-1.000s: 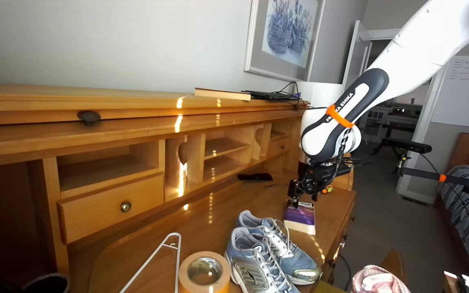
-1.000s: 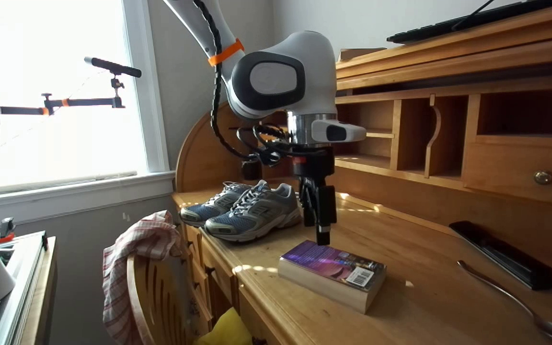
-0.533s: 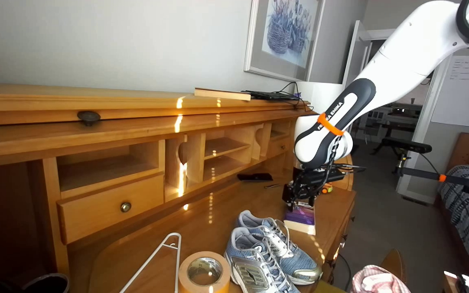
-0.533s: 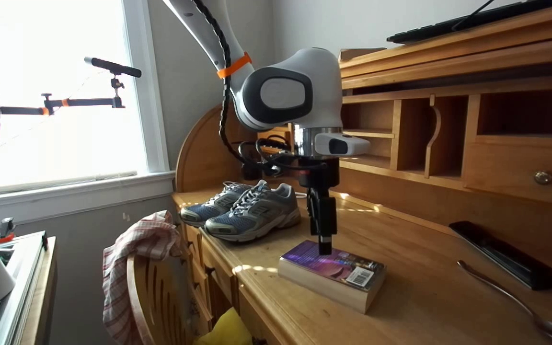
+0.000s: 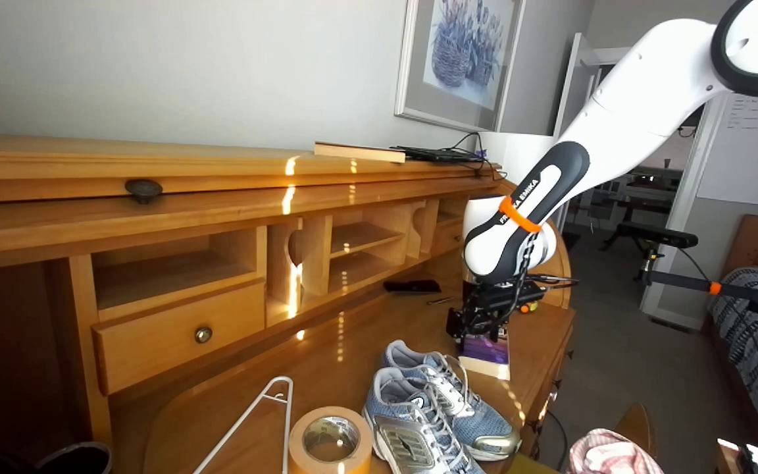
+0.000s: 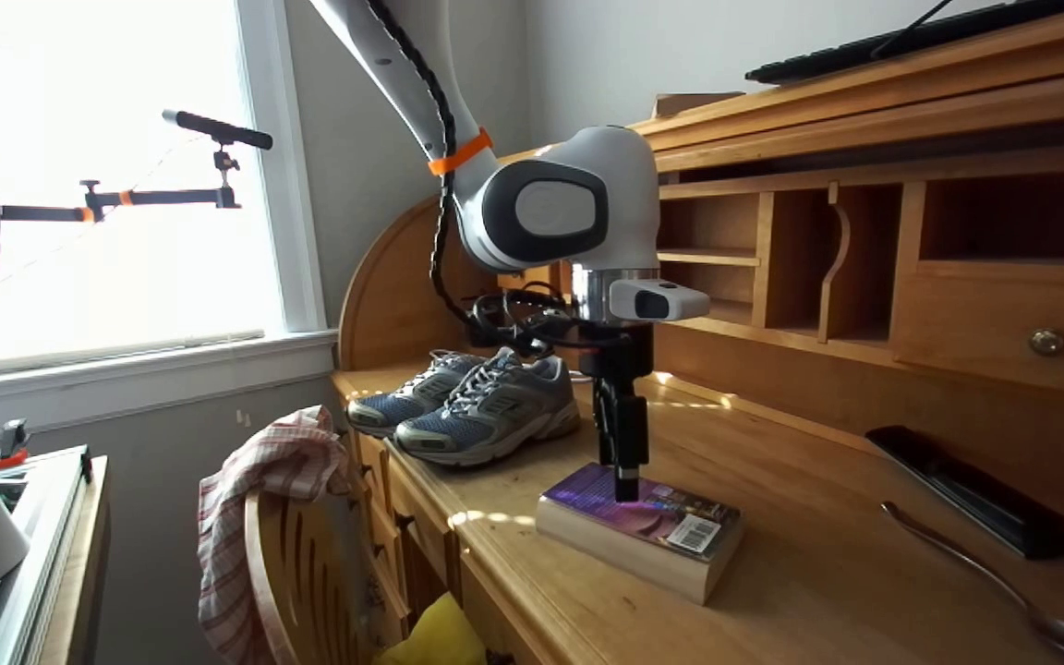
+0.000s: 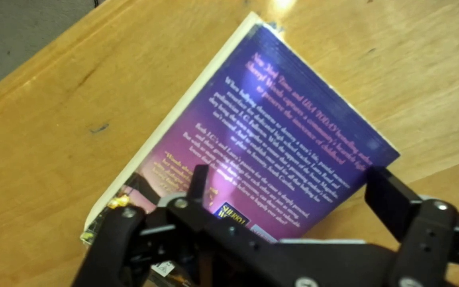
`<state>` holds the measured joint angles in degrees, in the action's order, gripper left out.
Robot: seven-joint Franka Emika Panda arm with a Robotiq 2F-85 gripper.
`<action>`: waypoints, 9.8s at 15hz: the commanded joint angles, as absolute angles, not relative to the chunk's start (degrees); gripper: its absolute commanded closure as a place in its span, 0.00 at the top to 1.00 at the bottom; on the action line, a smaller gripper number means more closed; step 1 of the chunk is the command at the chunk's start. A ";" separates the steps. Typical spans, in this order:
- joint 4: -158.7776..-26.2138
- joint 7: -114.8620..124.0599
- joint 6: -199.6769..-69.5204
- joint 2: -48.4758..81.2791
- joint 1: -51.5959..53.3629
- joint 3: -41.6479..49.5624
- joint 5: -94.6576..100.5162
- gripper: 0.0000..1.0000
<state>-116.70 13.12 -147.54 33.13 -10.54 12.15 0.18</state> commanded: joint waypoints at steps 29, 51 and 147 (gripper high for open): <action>-113.19 6.17 -133.34 35.77 -7.30 14.06 11.58 1.00; -118.97 4.58 -133.20 31.61 -7.51 15.67 18.25 1.00; -128.54 1.13 -136.98 25.79 -10.90 17.13 19.50 1.00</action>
